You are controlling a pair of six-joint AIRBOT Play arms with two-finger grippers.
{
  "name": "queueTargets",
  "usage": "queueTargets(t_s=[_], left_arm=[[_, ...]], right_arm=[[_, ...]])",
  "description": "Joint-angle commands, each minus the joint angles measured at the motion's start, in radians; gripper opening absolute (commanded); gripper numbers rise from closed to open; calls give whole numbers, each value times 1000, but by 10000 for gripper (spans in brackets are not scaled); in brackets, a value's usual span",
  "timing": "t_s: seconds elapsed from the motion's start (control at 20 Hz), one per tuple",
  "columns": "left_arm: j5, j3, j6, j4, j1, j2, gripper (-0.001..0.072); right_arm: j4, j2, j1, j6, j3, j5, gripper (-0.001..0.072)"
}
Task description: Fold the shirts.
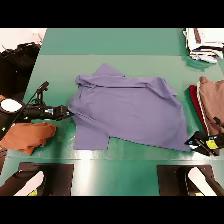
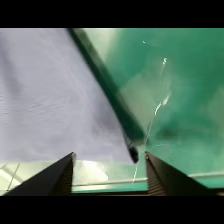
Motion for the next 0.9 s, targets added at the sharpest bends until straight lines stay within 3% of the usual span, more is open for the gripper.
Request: queueTargets(t_s=[0.0, 0.05, 0.2, 0.3, 0.55, 0.85], left_arm=[[0, 2, 2, 0, 0, 1, 22], [1, 2, 2, 0, 0, 1, 22], [0, 2, 2, 3, 0, 1, 21], [-4, 5, 2, 6, 0, 1, 20], [-111, 209, -36, 103, 1, 53, 20], [-145, 725, -115, 261, 1, 226, 21]], right_arm=[[-3, -54, 42, 0, -32, -44, 382], [-4, -61, 71, 0, -32, -64, 373], [-4, -35, 149, 7, -31, -115, 111], [-3, 24, 185, 6, -30, -137, 17], [13, 209, 280, 7, 156, -90, 16], [124, 271, 357, 7, 676, -131, 16]])
